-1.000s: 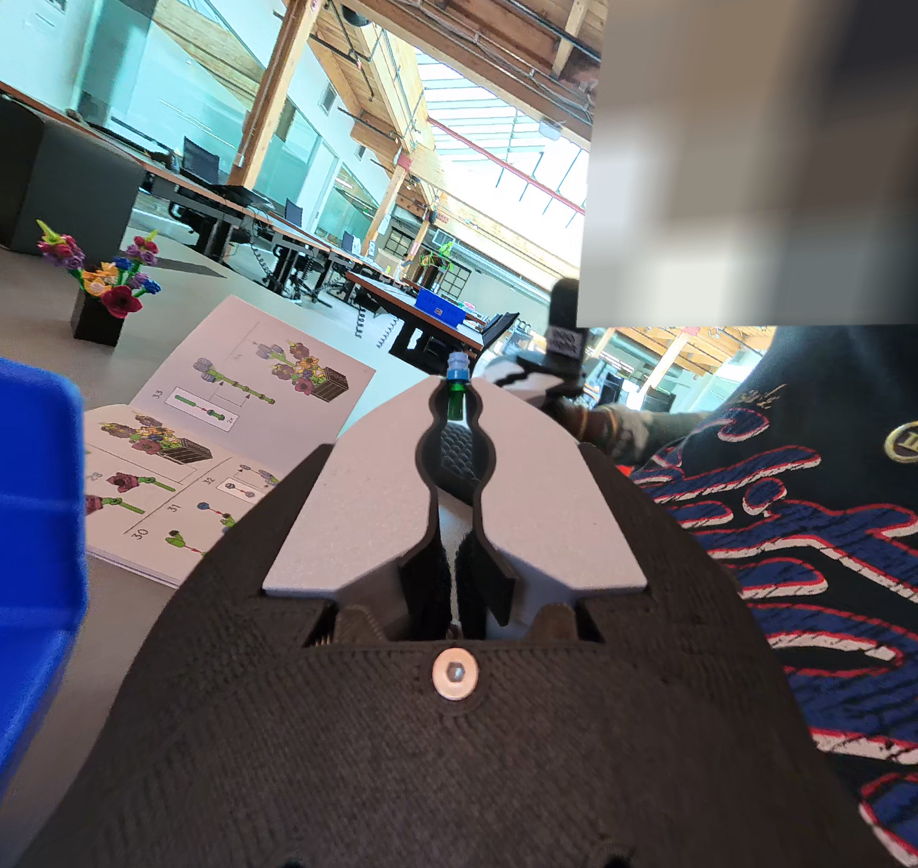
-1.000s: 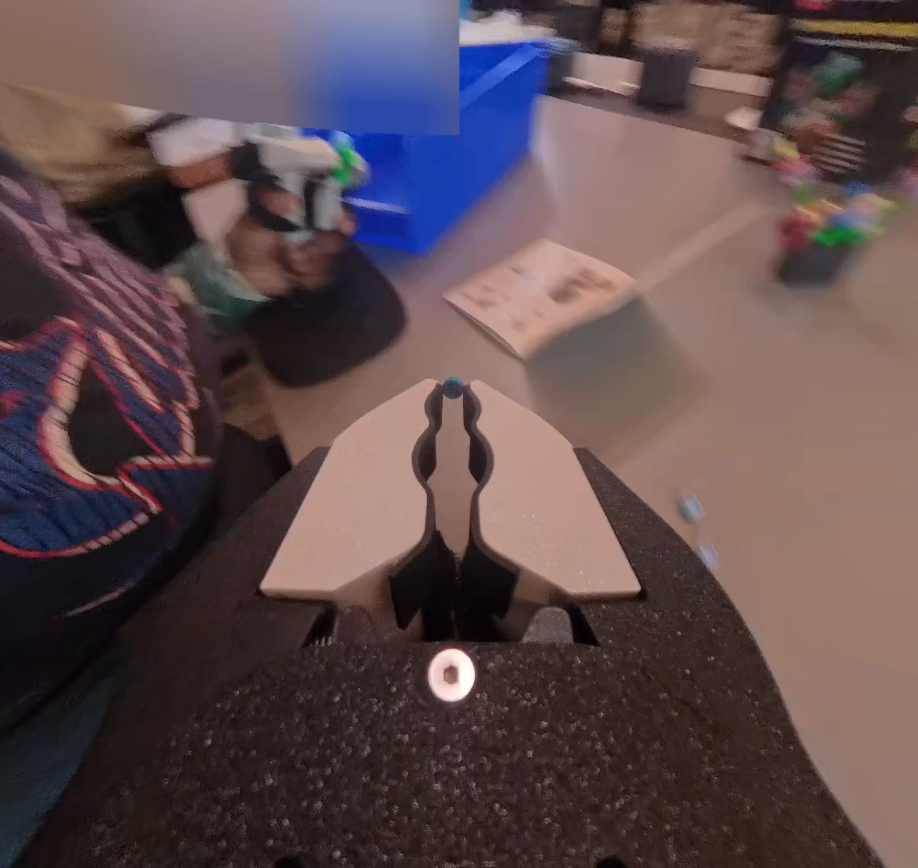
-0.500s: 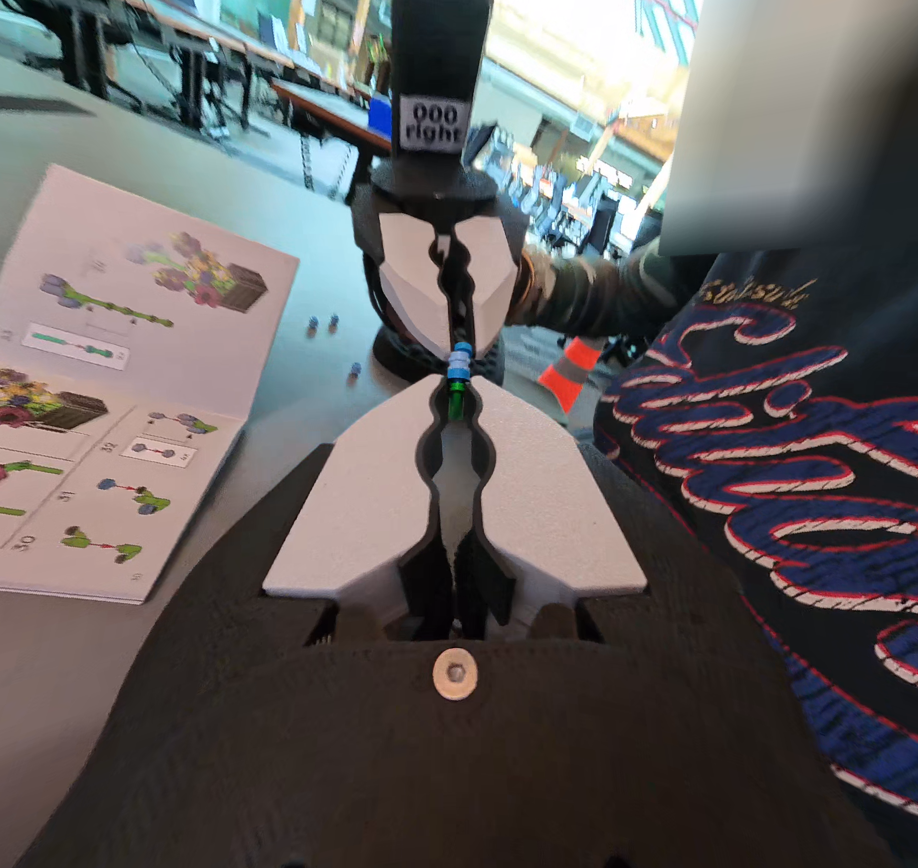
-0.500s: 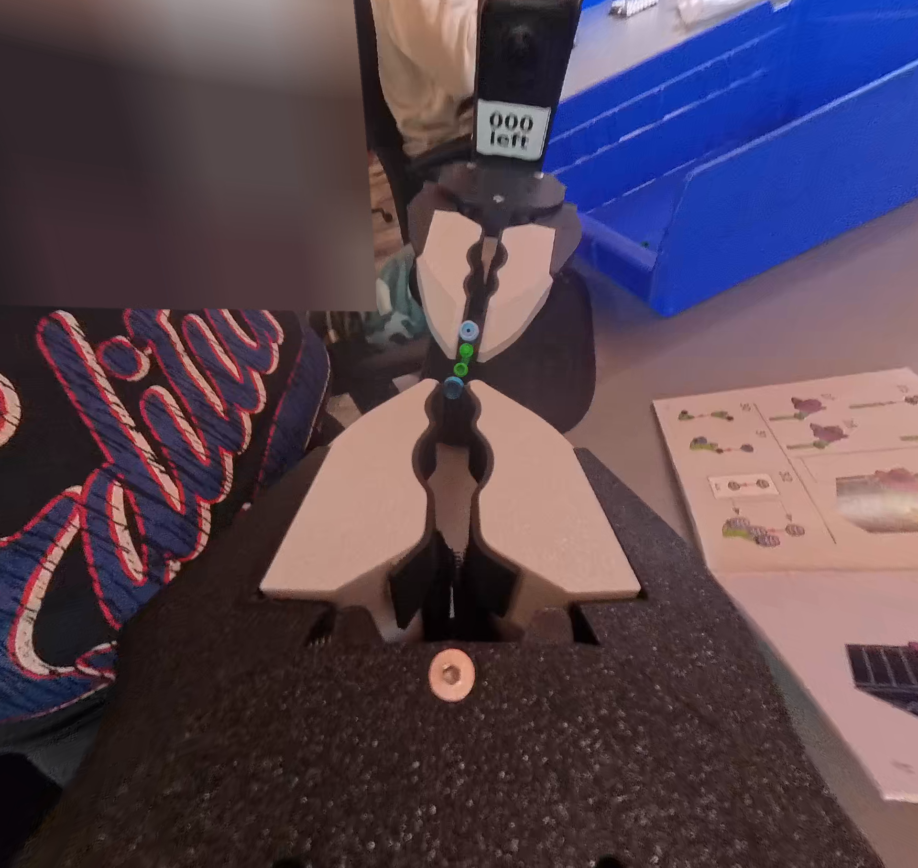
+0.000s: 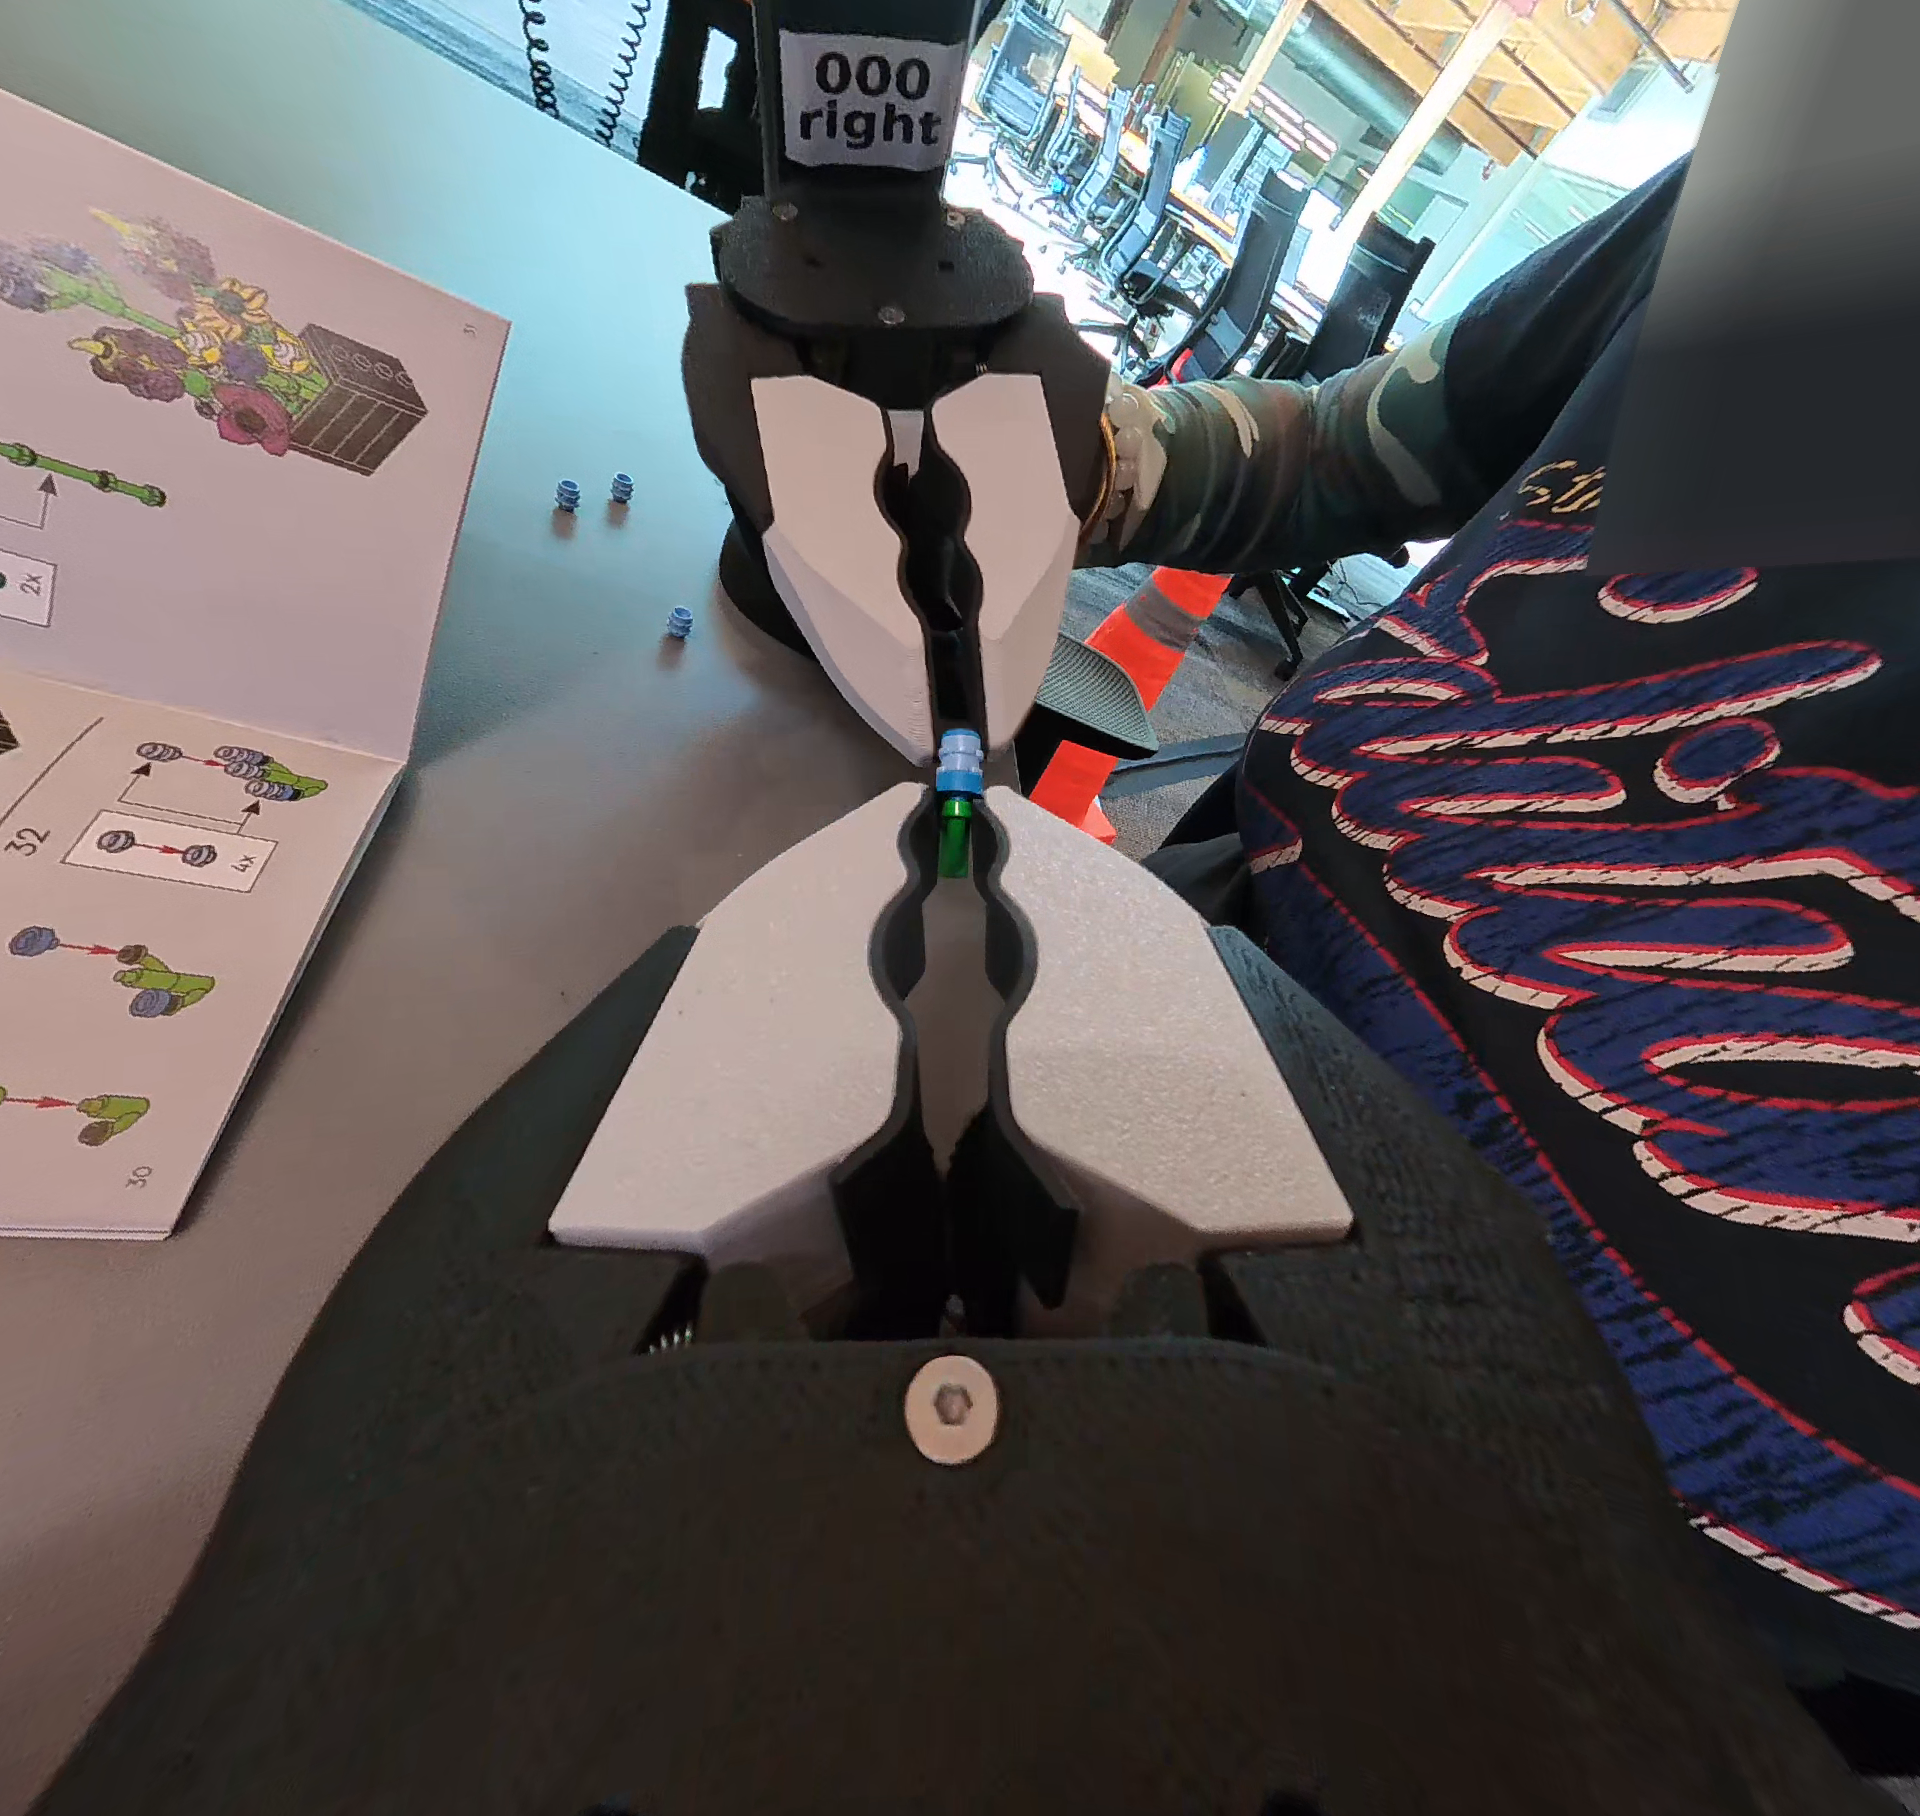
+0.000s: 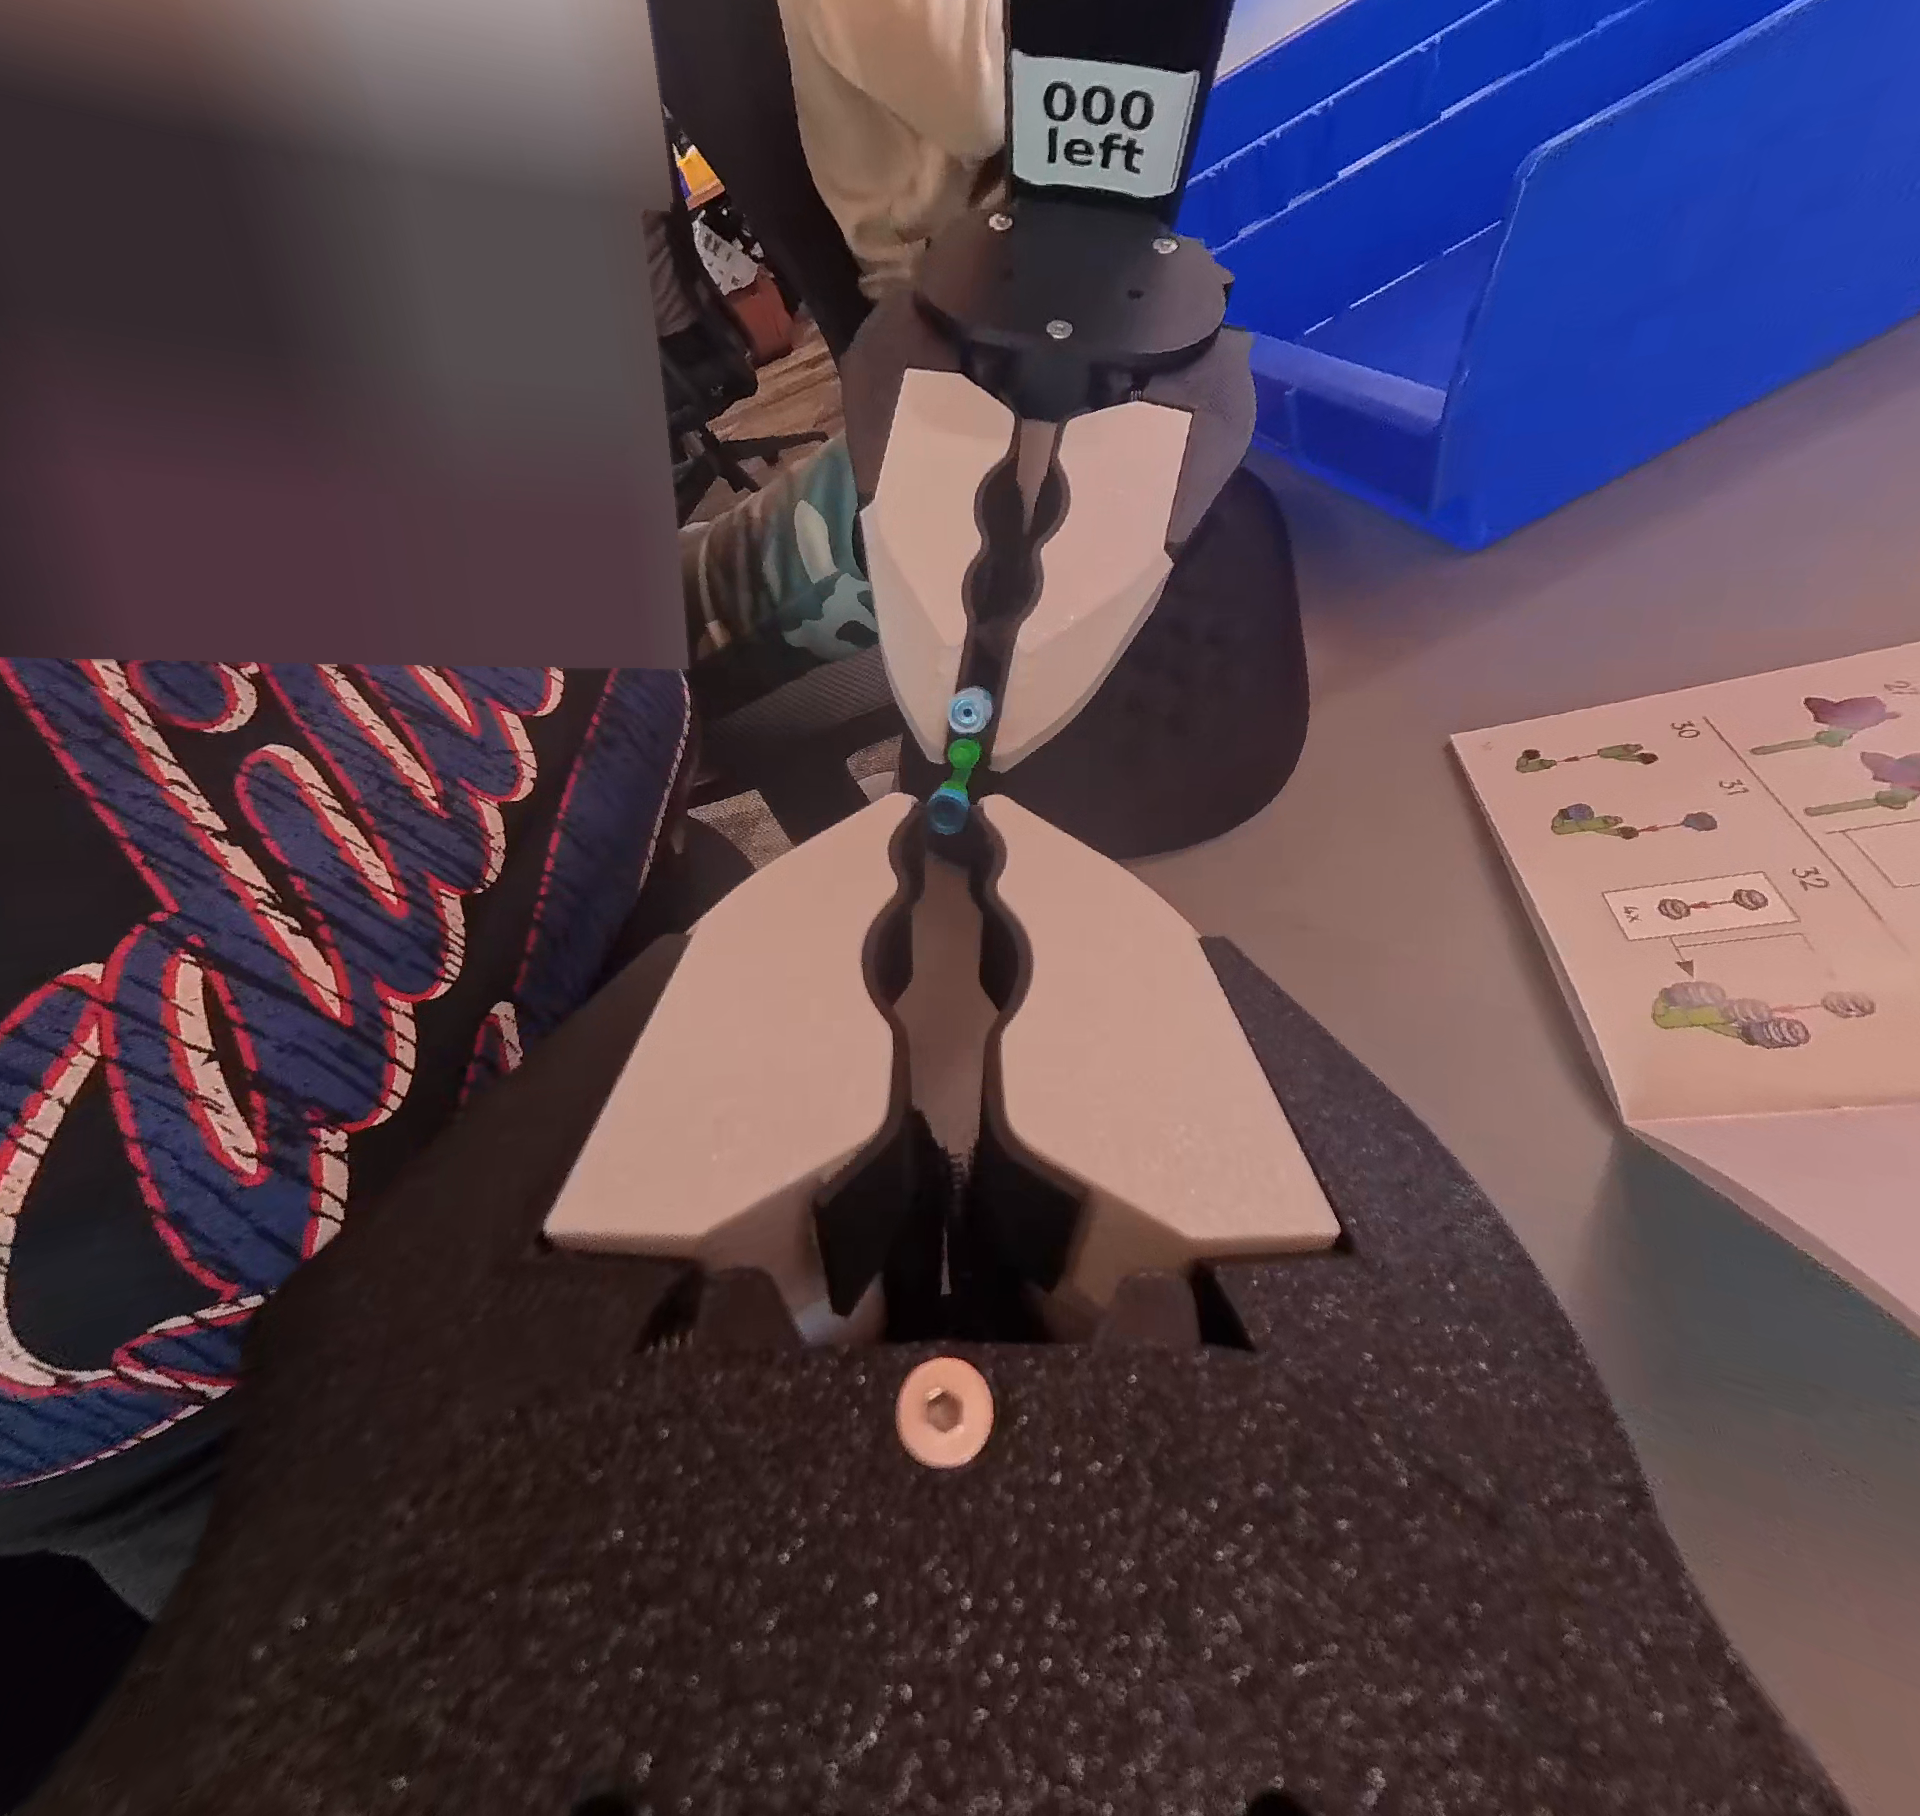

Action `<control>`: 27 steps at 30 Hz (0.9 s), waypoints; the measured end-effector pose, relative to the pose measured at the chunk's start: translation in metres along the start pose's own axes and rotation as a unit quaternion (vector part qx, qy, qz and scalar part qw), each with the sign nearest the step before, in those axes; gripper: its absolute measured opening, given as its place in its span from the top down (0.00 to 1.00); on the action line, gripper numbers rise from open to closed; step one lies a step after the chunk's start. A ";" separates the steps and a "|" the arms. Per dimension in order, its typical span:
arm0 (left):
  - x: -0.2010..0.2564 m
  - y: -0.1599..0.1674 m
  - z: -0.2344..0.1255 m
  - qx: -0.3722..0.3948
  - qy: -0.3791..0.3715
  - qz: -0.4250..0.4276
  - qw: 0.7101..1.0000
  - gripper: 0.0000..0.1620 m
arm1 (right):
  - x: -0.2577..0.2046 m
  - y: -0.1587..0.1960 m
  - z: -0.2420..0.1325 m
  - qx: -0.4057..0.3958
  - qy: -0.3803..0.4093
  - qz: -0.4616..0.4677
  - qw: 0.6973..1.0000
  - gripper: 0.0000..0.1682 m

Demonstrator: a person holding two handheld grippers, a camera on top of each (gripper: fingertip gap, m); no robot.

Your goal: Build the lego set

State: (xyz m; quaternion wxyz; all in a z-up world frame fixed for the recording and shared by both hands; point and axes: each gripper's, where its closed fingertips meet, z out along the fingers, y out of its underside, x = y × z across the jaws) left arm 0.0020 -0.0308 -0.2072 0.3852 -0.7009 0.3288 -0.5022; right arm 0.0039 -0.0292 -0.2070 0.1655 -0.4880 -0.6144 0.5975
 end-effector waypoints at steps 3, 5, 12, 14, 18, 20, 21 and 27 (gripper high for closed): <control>-0.001 0.001 0.001 -0.004 0.001 -0.005 1.000 0.96 | 0.000 0.001 0.001 -0.002 0.001 -0.001 1.000 0.96; -0.001 0.001 0.001 -0.005 0.000 -0.006 1.000 0.96 | 0.001 0.001 0.001 -0.003 0.002 -0.002 1.000 0.96; -0.006 0.003 0.002 -0.010 -0.022 -0.004 1.000 0.96 | 0.005 0.004 0.002 -0.018 0.026 -0.009 0.999 0.96; -0.006 0.002 0.002 -0.008 -0.023 -0.003 1.000 0.97 | 0.005 0.004 0.002 -0.015 0.029 -0.008 0.999 0.96; -0.007 0.000 0.000 0.004 -0.026 -0.007 1.000 0.97 | 0.007 0.000 0.003 -0.003 0.036 -0.009 0.999 0.96; -0.008 -0.003 -0.002 0.014 -0.027 -0.008 1.000 0.97 | 0.008 -0.003 0.003 0.006 0.040 -0.009 0.999 0.96; -0.008 -0.004 -0.003 0.020 -0.029 -0.008 0.999 0.97 | 0.009 -0.004 0.003 0.010 0.044 -0.011 0.999 0.96; -0.011 -0.009 -0.007 0.041 -0.045 -0.006 0.998 0.97 | 0.013 -0.007 0.006 0.002 0.060 -0.016 0.998 0.96</control>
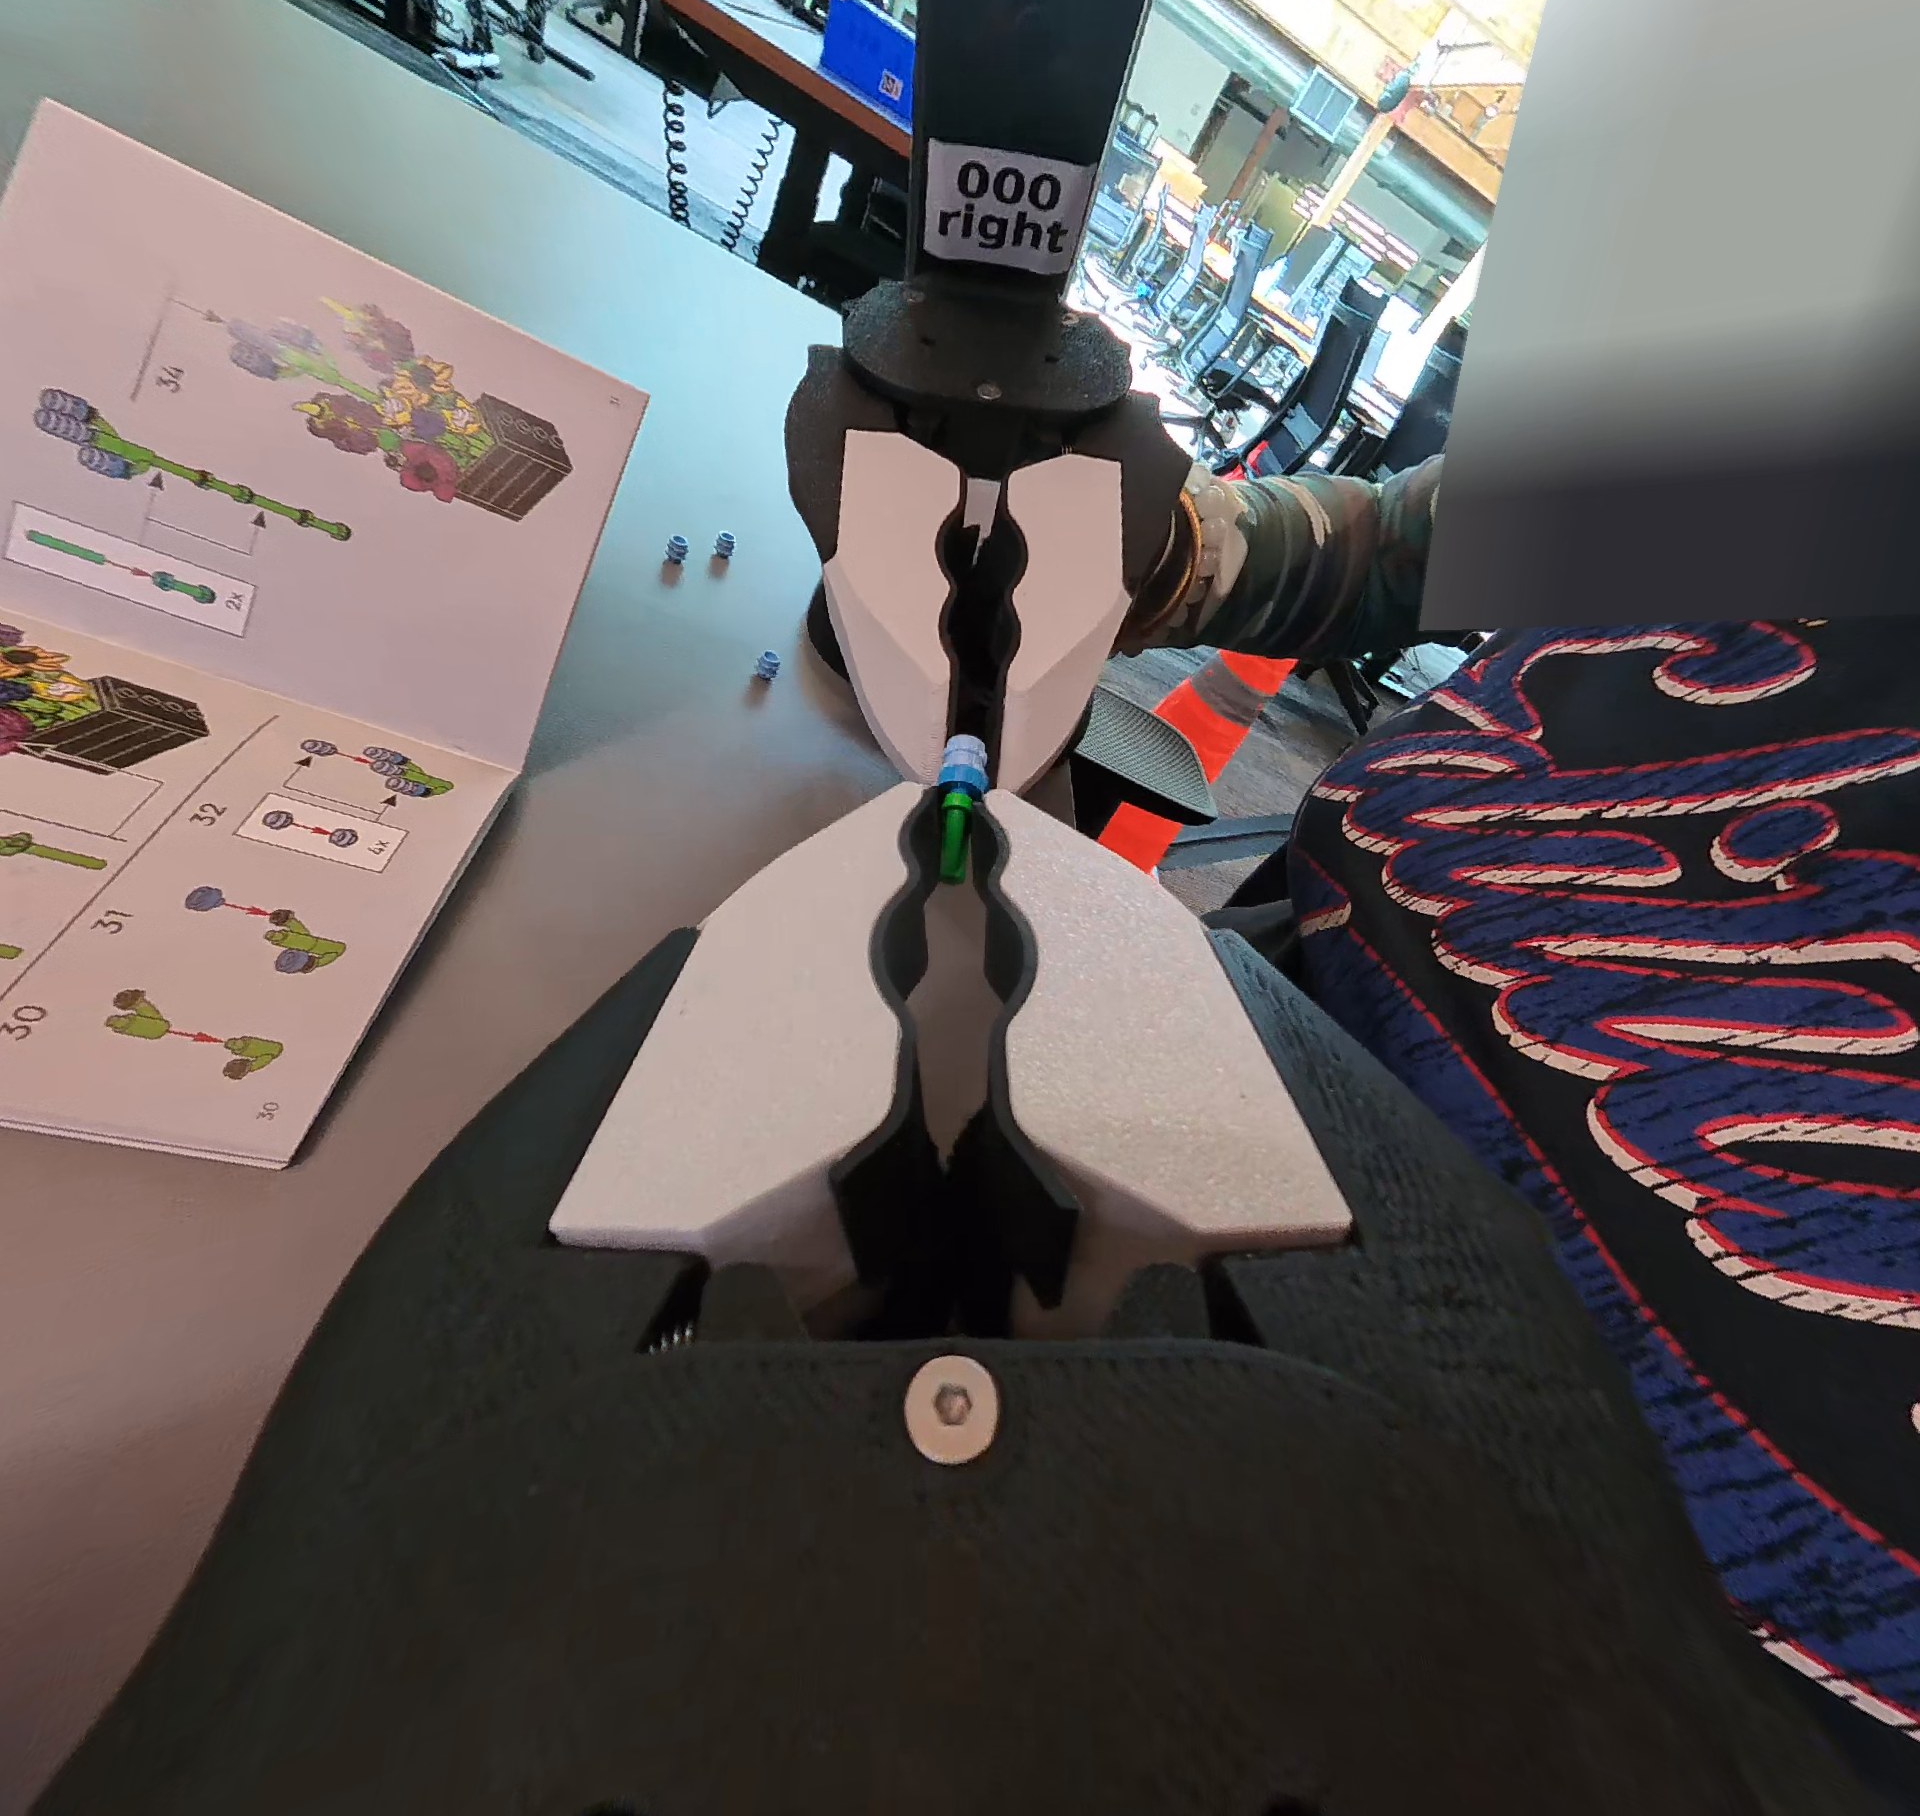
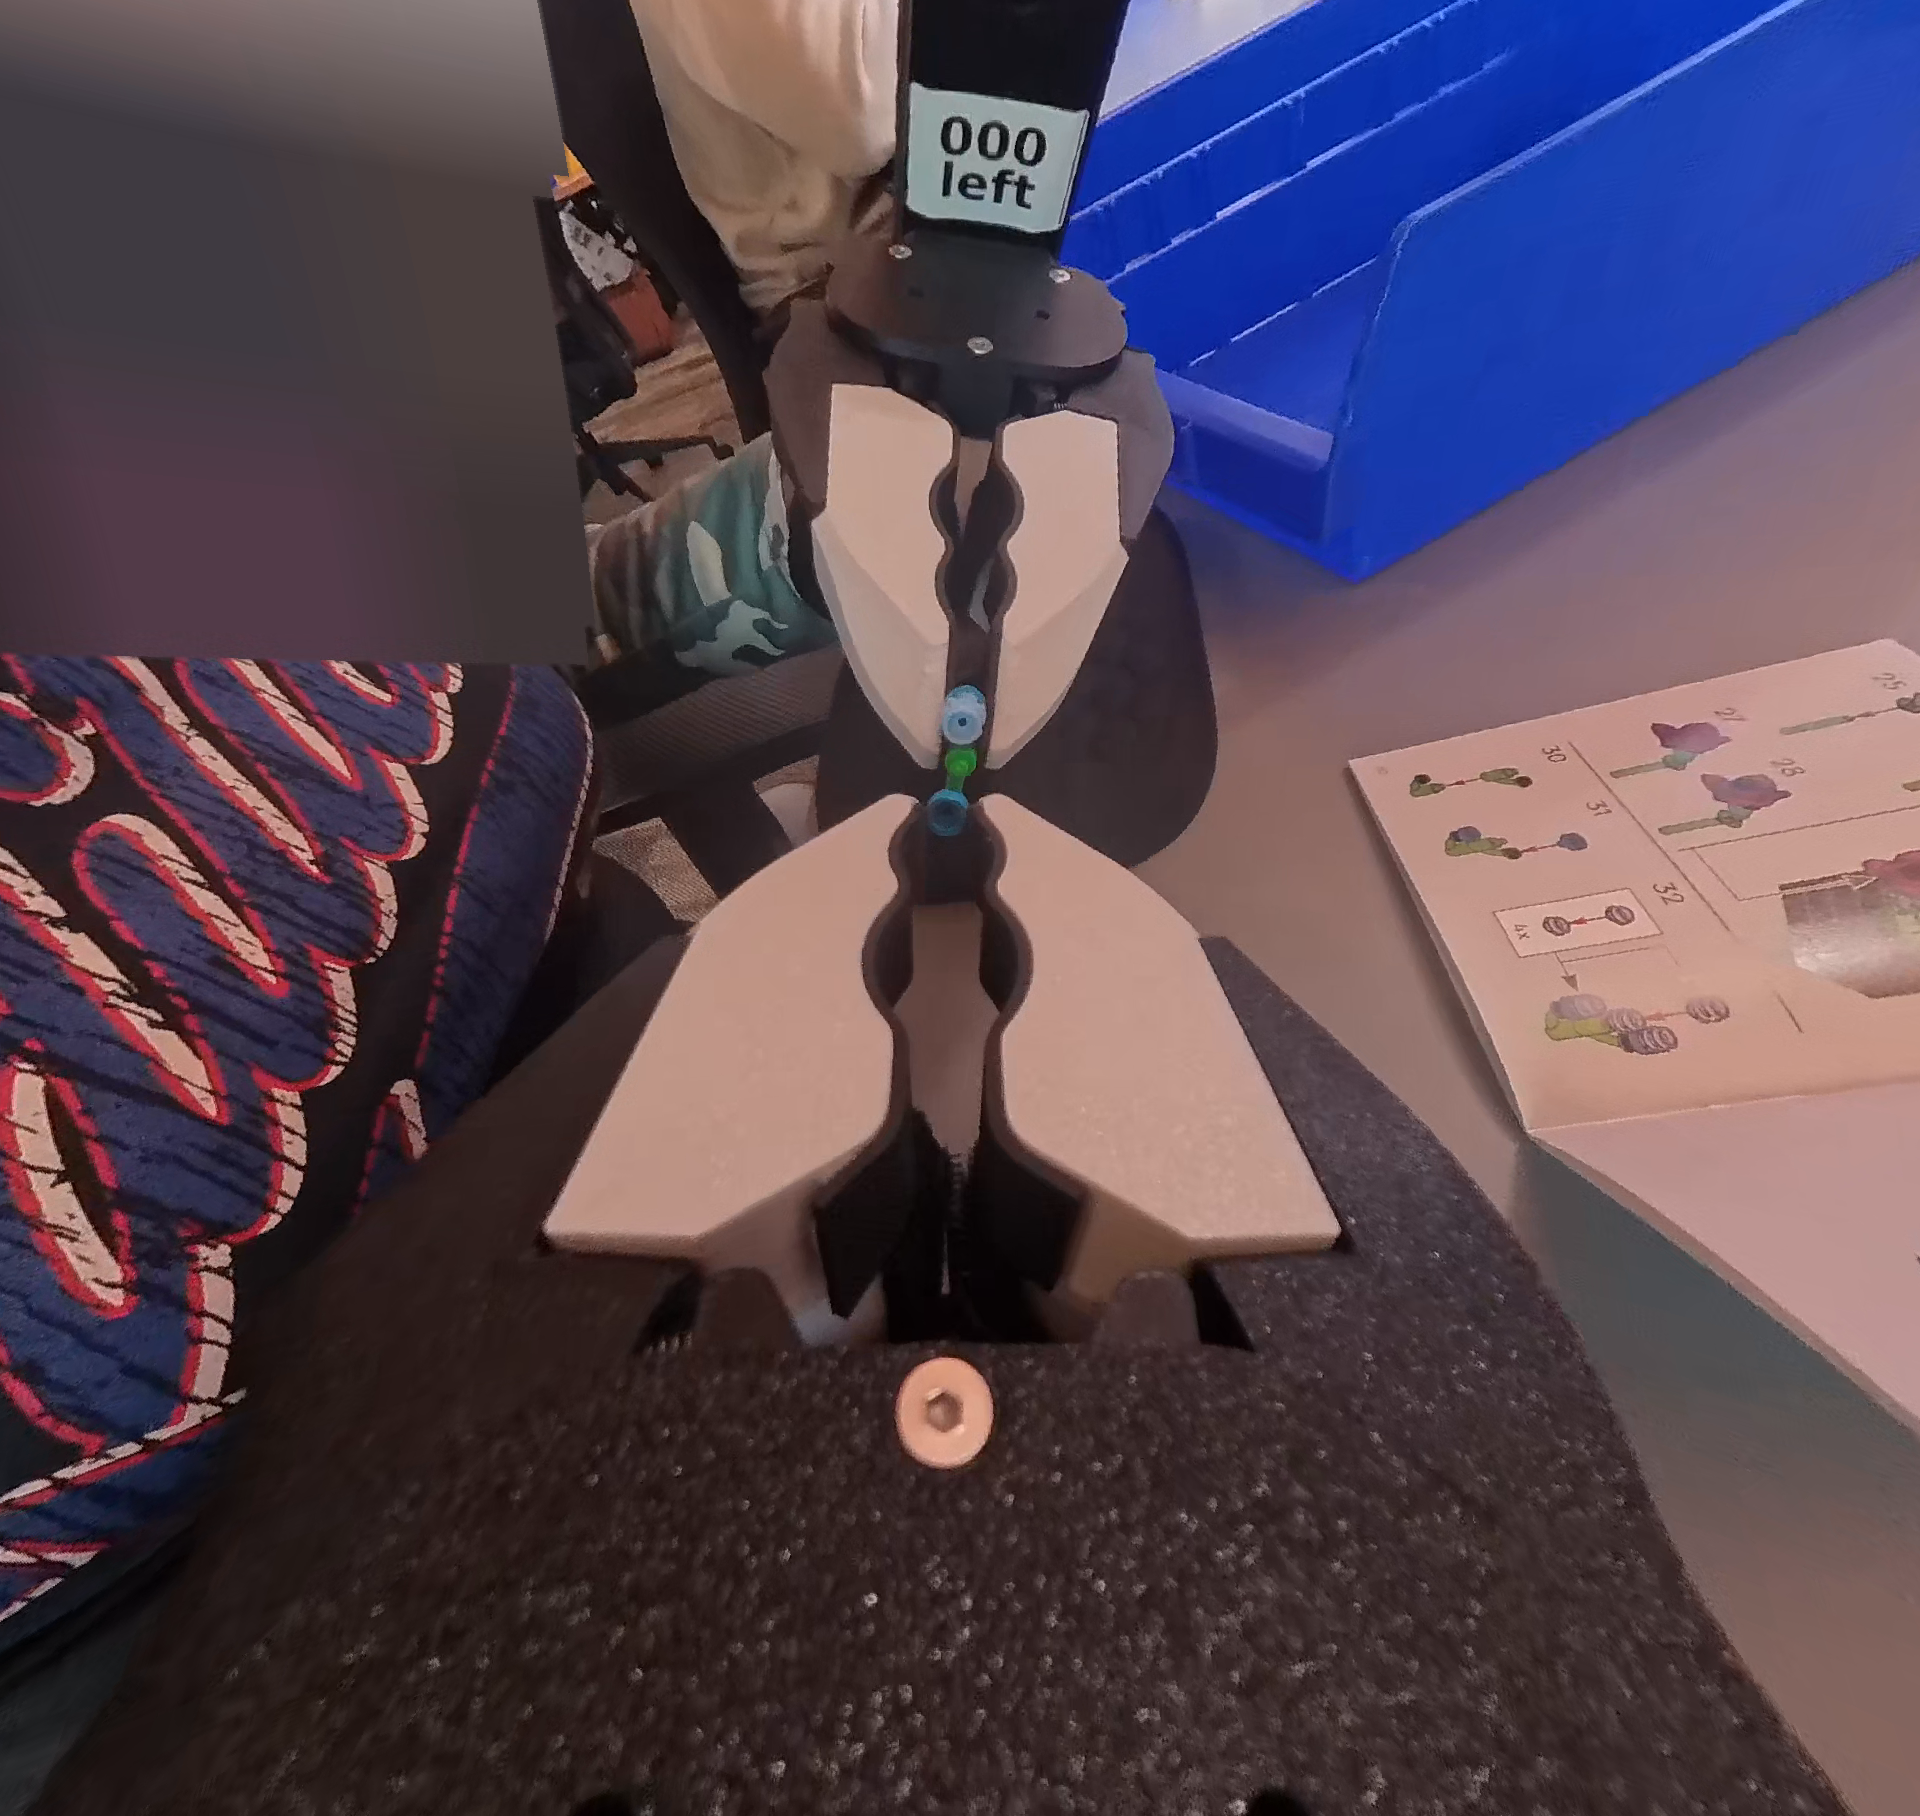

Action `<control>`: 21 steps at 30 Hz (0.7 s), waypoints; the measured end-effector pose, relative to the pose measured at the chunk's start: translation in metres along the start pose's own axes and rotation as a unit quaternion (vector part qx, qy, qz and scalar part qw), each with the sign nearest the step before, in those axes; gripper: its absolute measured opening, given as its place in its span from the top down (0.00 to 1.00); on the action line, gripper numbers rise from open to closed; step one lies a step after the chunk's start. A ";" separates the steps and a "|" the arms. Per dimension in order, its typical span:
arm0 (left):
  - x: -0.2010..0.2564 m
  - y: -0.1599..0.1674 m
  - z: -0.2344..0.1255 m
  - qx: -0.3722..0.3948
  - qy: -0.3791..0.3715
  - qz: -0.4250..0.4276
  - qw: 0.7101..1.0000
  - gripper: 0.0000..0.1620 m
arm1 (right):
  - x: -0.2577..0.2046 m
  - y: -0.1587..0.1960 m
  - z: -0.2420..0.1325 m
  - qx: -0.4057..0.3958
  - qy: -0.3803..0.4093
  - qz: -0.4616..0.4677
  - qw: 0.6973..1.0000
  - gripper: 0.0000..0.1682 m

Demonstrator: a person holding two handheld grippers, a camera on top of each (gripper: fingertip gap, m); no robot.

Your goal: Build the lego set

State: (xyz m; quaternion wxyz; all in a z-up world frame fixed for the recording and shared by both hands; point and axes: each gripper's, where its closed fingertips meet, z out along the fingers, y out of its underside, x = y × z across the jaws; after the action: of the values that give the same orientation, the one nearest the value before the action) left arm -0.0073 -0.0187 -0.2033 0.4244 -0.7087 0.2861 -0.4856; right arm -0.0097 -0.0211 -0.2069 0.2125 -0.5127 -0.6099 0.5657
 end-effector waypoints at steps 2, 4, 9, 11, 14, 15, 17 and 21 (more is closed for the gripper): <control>0.000 -0.001 -0.001 0.004 -0.002 0.002 1.000 0.97 | 0.000 0.000 0.001 -0.005 0.002 -0.001 1.000 0.96; 0.000 -0.002 -0.002 0.011 -0.002 0.001 1.000 0.97 | 0.001 -0.002 0.001 -0.001 0.001 0.002 1.000 0.96; 0.001 -0.005 -0.004 0.022 0.000 0.004 1.000 0.97 | 0.000 -0.006 0.002 0.009 -0.003 0.008 1.000 0.96; 0.001 -0.005 -0.004 0.021 0.002 0.006 1.000 0.97 | -0.001 -0.005 0.002 0.006 -0.006 0.009 1.000 0.96; 0.003 -0.005 -0.004 0.021 0.010 0.008 1.000 0.97 | -0.003 -0.006 0.003 0.001 -0.015 0.011 1.000 0.96; 0.004 -0.005 -0.004 0.022 0.012 0.009 1.000 0.97 | -0.003 -0.006 0.003 -0.002 -0.018 0.010 1.000 0.96; 0.005 -0.005 -0.005 0.022 0.015 0.013 1.000 0.97 | -0.005 -0.005 0.005 -0.007 -0.025 0.008 1.000 0.96; 0.008 -0.005 -0.005 0.021 0.023 0.017 0.999 0.97 | -0.007 -0.003 0.007 -0.016 -0.036 0.004 0.999 0.96</control>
State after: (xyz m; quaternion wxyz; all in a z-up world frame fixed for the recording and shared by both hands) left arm -0.0091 -0.0244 -0.1947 0.4406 -0.6832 0.2972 -0.5008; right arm -0.0142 -0.0296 -0.2037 0.1798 -0.4979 -0.6238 0.5750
